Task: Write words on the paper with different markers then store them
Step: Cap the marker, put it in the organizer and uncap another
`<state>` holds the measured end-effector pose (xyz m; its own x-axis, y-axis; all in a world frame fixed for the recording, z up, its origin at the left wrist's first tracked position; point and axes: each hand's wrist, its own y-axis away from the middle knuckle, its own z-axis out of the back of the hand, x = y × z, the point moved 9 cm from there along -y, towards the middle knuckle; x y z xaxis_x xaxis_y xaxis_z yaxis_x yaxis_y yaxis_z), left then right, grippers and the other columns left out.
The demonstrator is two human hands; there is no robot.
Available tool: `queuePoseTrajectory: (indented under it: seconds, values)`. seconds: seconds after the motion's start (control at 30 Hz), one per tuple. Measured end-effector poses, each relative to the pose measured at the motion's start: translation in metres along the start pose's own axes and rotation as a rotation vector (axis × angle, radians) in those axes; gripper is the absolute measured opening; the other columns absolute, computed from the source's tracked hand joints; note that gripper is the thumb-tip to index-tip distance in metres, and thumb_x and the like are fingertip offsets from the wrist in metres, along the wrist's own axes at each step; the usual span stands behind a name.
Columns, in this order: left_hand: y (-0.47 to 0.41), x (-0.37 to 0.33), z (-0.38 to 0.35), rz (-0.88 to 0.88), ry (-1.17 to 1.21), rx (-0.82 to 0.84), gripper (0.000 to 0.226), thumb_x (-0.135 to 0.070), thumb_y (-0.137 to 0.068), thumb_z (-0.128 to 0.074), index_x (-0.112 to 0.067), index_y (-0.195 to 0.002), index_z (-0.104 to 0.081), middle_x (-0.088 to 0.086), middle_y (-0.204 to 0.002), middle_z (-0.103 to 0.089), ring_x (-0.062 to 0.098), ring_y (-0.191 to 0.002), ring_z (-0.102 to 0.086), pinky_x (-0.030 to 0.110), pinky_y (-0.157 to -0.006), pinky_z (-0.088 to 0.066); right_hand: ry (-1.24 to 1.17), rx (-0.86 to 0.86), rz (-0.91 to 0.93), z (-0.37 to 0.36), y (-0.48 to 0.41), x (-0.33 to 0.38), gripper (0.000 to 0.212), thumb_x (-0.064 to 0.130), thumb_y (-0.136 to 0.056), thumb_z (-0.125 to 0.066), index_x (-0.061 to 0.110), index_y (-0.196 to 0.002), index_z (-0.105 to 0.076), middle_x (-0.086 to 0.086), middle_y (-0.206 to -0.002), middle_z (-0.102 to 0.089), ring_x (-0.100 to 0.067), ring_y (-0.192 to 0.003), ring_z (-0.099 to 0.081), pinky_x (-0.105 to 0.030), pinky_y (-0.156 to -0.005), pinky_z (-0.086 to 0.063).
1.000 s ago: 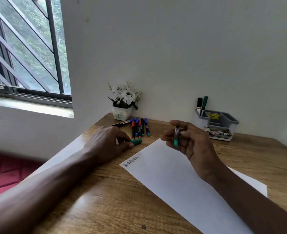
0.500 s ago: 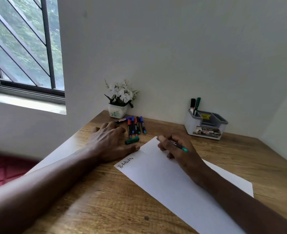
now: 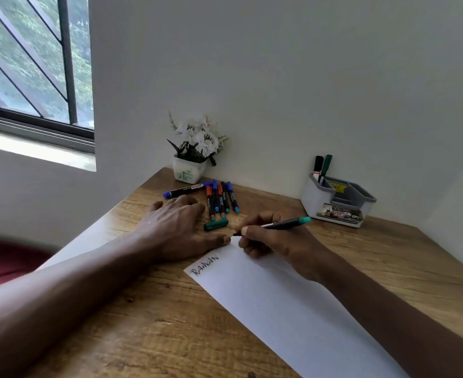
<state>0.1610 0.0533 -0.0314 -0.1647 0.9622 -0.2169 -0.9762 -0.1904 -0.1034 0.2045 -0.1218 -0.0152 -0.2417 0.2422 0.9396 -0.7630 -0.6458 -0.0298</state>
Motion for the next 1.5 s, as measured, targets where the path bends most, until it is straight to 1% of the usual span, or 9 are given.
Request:
queuePoseTrajectory:
  seconds: [0.13,0.23,0.37,0.57,0.7,0.87,1.1,1.27,1.5]
  values:
    - [-0.002,0.0,0.0,0.002,0.011,0.011,0.102,-0.094,-0.073,-0.039,-0.032,-0.154,-0.037,-0.007,-0.163,-0.029,0.017,-0.147,-0.033,0.049,-0.119,-0.021,0.023,-0.004,-0.034,0.002,-0.006,-0.005,0.01,-0.001,-0.087,-0.072,0.003,-0.096,-0.072,-0.024,-0.09,-0.076,-0.024,-0.075,-0.071,-0.036,-0.073,-0.06]
    - [-0.001,0.0,0.0,0.002,0.034,0.029,0.101,-0.094,-0.072,-0.04,-0.034,-0.153,-0.037,-0.007,-0.163,-0.028,0.016,-0.147,-0.032,0.047,-0.12,-0.021,0.082,-0.065,0.012,0.003,-0.01,-0.004,0.0,0.003,-0.087,-0.072,0.003,-0.087,-0.071,-0.014,-0.073,-0.073,-0.019,-0.062,-0.066,-0.03,-0.058,-0.056]
    - [0.001,0.001,0.0,0.009,0.048,0.043,0.102,-0.095,-0.069,-0.039,-0.035,-0.152,-0.037,-0.006,-0.163,-0.029,0.016,-0.146,-0.033,0.046,-0.12,-0.021,0.167,-0.162,0.072,0.008,-0.011,-0.005,0.012,0.009,-0.09,-0.07,0.006,-0.078,-0.067,-0.002,-0.054,-0.063,-0.012,-0.045,-0.056,-0.021,-0.043,-0.044]
    - [0.002,0.001,0.001,0.011,0.053,0.044,0.102,-0.094,-0.07,-0.04,-0.035,-0.153,-0.035,-0.006,-0.163,-0.028,0.017,-0.147,-0.032,0.046,-0.12,-0.022,0.273,-0.201,0.158,0.007,-0.01,0.0,0.013,0.012,-0.086,-0.072,0.011,-0.074,-0.067,0.004,-0.051,-0.059,-0.006,-0.045,-0.053,-0.025,-0.049,-0.045]
    - [0.002,0.0,0.003,0.016,0.054,0.04,0.102,-0.093,-0.072,-0.041,-0.034,-0.154,-0.034,-0.007,-0.164,-0.027,0.017,-0.149,-0.03,0.045,-0.12,-0.021,0.243,-0.191,0.14,0.008,-0.011,0.001,0.02,0.008,-0.087,-0.07,0.01,-0.069,-0.062,0.002,-0.05,-0.057,-0.01,-0.044,-0.052,-0.024,-0.046,-0.044]
    - [0.002,0.001,0.002,0.017,0.049,0.049,0.104,-0.094,-0.071,-0.041,-0.035,-0.155,-0.033,-0.007,-0.164,-0.027,0.017,-0.149,-0.028,0.045,-0.12,-0.021,0.236,-0.159,0.135,0.006,-0.011,-0.002,0.011,0.009,-0.091,-0.068,0.001,-0.083,-0.067,0.004,-0.052,-0.059,-0.007,-0.046,-0.053,-0.023,-0.049,-0.046]
    - [0.001,0.001,0.001,0.018,0.053,0.056,0.104,-0.094,-0.071,-0.042,-0.034,-0.156,-0.032,-0.007,-0.165,-0.026,0.017,-0.149,-0.029,0.046,-0.12,-0.021,0.26,-0.177,0.142,0.008,-0.01,0.001,0.013,0.01,-0.089,-0.069,0.004,-0.078,-0.066,0.003,-0.052,-0.058,-0.01,-0.046,-0.054,-0.026,-0.049,-0.048]
    - [0.001,0.001,0.001,0.023,0.043,0.054,0.104,-0.094,-0.07,-0.04,-0.035,-0.155,-0.033,-0.007,-0.165,-0.027,0.017,-0.149,-0.028,0.045,-0.121,-0.02,0.237,-0.226,0.127,0.012,-0.008,0.0,0.017,0.011,-0.091,-0.067,0.003,-0.076,-0.062,0.0,-0.049,-0.058,-0.011,-0.041,-0.053,-0.018,-0.042,-0.042]
    - [0.001,0.001,0.0,0.022,0.036,0.054,0.105,-0.095,-0.069,-0.038,-0.035,-0.155,-0.032,-0.008,-0.164,-0.027,0.016,-0.149,-0.028,0.046,-0.12,-0.021,0.226,-0.22,0.124,0.011,-0.008,0.0,0.014,0.008,-0.09,-0.067,0.002,-0.078,-0.063,0.0,-0.049,-0.058,-0.01,-0.041,-0.053,-0.018,-0.041,-0.041]
